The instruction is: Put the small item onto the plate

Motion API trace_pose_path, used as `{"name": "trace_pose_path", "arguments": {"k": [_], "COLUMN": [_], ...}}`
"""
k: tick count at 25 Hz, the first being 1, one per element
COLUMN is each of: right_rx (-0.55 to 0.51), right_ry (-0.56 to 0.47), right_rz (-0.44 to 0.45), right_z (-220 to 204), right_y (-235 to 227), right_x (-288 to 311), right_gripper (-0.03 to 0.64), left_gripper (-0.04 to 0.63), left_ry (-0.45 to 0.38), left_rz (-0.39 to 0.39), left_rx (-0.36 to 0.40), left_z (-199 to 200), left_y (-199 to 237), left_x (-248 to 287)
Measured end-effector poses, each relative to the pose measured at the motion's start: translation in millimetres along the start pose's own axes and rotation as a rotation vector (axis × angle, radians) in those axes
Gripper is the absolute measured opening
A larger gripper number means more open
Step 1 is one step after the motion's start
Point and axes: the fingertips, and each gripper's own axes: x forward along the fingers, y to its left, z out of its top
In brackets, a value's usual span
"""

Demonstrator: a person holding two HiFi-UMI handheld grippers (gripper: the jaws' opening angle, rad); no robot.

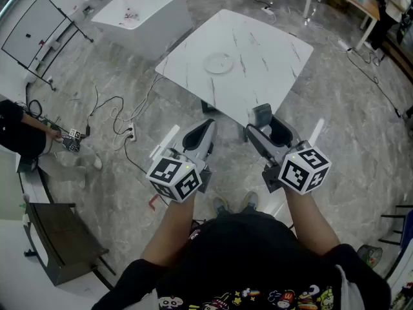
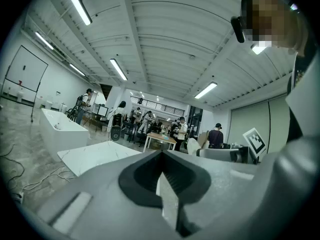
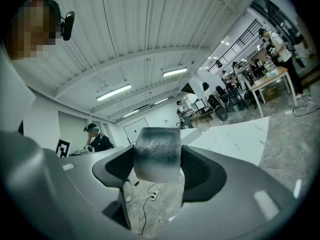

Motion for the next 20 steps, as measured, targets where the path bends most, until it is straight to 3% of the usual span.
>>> {"name": "trace_pose_path", "arguments": {"k": [20], "right_rx": [-0.005], "right_ry": [0.027], "right_rz": [0.03], "right_z": [2], "right_y": [-35], "right_x": [-2], "right_gripper": [0.322], "left_gripper": [0.0], "left_ry": [0.001], "left_rz": [0.03], "left_rx": [-0.003], "left_z": [-11], "left_y": [-10], "left_x": [36]}}
